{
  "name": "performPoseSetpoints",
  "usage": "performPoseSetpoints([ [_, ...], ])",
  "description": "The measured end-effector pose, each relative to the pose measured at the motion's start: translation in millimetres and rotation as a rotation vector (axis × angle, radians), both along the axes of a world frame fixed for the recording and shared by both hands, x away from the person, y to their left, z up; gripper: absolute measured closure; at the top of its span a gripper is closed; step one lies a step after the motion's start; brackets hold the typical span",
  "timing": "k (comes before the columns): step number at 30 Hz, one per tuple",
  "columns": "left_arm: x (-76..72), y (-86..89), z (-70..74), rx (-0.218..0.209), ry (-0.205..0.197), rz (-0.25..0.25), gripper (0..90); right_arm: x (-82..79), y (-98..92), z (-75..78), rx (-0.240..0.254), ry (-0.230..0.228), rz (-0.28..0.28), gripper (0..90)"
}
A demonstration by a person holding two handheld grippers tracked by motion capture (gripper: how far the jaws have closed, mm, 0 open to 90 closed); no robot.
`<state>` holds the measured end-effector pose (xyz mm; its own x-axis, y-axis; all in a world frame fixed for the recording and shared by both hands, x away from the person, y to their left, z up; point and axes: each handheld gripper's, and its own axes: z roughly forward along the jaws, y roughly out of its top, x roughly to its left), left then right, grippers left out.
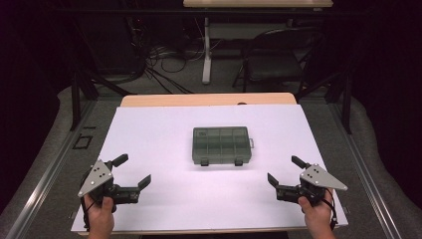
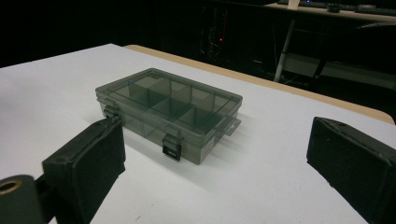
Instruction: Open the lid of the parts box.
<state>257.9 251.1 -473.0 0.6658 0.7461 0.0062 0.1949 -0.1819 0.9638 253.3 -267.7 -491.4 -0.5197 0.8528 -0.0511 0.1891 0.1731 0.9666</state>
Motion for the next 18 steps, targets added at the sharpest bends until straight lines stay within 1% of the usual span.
performPoseSetpoints([
  [2,0.6,-0.4,-0.6,0.0,0.003,-0.002,0.6,0.7,0.1,-0.5,-0.001,0.006,-0.001,3.9],
  [3,0.7,-0.5,-0.9,0.006,0.014,-0.001,0.6,1.4,-0.1,-0.7,-0.005,0.011,-0.003,3.7],
  [4,1.2,-0.7,-1.6,0.009,0.016,0.003,0.7,2.9,-0.1,-1.1,-0.002,0.021,-0.012,3.4],
  [5,2.2,-1.5,-2.2,0.01,0.032,0.007,0.8,4.1,-0.4,-1.5,-0.002,0.026,-0.014,3.3],
  [7,4.3,-3.2,-2.3,0.014,0.046,0.013,0.8,6.8,-0.9,-2.7,0.002,0.04,-0.008,2.5],
  [8,5.5,-4.1,-2.2,0.012,0.056,0.017,0.8,8.1,-0.8,-3.1,0.005,0.055,-0.003,2.0],
  [9,7.0,-5.0,-2.0,0.009,0.067,0.018,0.8,10.1,-0.6,-3.9,0.011,0.059,-0.003,1.8],
  [10,8.7,-6.0,-1.6,0.002,0.076,0.019,0.8,10.7,-1.0,-3.6,0.008,0.085,-0.001,1.7],
  [11,10.4,-7.7,-1.2,-0.011,0.086,0.02,0.8,12.8,0.2,-4.9,0.016,0.079,-0.014,2.1],
  [12,12.6,-9.2,-0.4,-0.014,0.098,0.019,0.8,14.0,0.1,-5.0,0.013,0.097,-0.017,2.2],
  [13,15.0,-10.9,0.7,-0.015,0.113,0.02,0.8,15.4,0.4,-5.1,0.02,0.11,-0.021,1.5],
  [14,17.4,-13.1,1.5,-0.014,0.122,0.023,0.8,16.8,1.2,-5.5,0.03,0.121,-0.037,1.8],
  [16,21.6,-17.2,3.2,-0.002,0.14,0.032,0.8,20.2,2.1,-5.6,0.044,0.157,-0.036,2.6],
  [18,23.6,-19.2,3.8,0.004,0.148,0.033,0.6,22.9,4.2,-4.9,0.057,0.175,-0.039,4.1],
])
